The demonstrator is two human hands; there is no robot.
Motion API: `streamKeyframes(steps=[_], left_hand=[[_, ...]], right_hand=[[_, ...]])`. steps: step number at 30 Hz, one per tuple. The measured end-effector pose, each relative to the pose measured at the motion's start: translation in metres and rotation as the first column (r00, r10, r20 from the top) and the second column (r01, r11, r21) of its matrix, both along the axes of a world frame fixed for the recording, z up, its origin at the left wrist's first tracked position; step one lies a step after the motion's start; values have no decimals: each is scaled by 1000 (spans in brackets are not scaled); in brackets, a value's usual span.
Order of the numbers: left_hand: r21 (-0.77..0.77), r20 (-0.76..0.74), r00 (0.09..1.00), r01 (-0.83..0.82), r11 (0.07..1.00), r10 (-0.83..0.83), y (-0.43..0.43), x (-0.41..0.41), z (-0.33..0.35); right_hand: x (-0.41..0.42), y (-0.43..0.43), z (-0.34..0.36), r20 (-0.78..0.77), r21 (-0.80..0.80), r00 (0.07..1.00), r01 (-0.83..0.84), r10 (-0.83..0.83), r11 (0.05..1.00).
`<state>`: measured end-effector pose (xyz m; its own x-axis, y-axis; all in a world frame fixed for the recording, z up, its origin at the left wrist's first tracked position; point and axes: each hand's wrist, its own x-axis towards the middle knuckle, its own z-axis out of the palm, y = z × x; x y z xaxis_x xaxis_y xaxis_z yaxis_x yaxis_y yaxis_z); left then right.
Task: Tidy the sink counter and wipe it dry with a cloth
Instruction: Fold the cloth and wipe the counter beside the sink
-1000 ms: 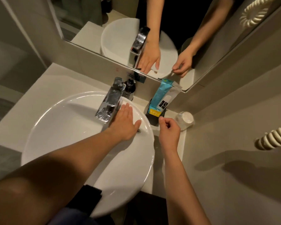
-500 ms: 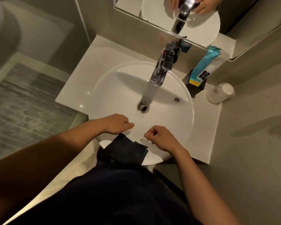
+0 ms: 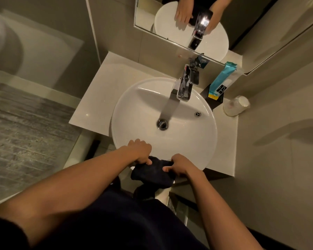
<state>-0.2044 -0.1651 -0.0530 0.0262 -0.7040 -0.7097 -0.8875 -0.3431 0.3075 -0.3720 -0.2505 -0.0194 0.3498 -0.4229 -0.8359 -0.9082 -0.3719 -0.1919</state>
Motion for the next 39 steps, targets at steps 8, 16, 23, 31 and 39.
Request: streamKeyframes(steps=[8,16,23,31,39], left_hand=[[-43,-516,747,-511,858,419,30,23,34],[26,-745,292,-886,463,600,66,53,79],[-157,-810,217,-975,156,545,66,92,119],[-136,-839,95,-990,-39,536,37,166,142],[-204,-804,171,-979,6,569,-22,263,134]], right_hand=[[-35,8,27,450,154,744,481,-494,863],[6,-2,65,631,377,508,460,-586,804],[83,-20,105,782,330,448,293,-433,898],[187,-42,112,808,314,414,298,-419,901],[279,-84,96,756,344,397,434,-520,832]])
